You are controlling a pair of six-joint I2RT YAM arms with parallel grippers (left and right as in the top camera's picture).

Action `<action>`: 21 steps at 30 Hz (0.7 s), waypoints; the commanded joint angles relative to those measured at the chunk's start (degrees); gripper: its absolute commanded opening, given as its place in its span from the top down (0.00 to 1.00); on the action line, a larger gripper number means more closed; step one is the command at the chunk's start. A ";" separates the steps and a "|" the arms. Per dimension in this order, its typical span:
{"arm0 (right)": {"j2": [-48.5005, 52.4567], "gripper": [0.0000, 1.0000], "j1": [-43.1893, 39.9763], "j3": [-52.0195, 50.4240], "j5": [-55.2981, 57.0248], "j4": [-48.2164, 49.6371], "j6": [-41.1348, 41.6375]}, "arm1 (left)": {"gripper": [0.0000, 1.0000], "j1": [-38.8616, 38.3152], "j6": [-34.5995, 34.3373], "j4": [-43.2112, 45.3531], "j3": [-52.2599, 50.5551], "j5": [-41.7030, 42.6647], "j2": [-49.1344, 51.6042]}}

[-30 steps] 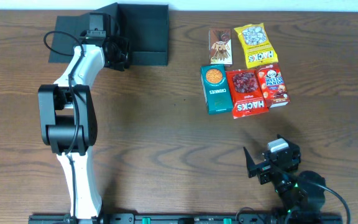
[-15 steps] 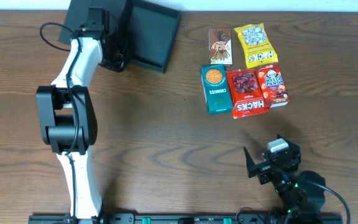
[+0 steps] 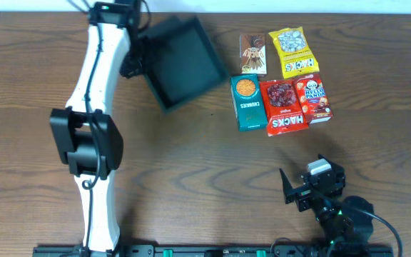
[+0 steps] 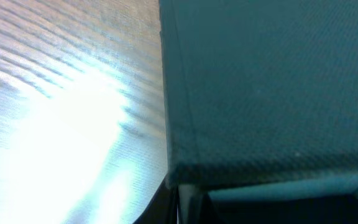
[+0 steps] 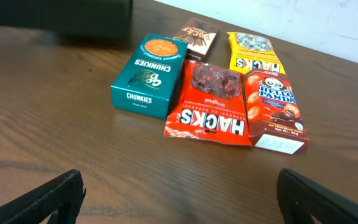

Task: Pack container
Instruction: 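Drag the black box right toward the snacks with the left gripper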

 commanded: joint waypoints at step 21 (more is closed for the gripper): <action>-0.37 0.01 0.46 -0.37 0.17 -0.11 0.55 | 0.80 -3.26 22.14 4.37 -18.88 2.23 -0.68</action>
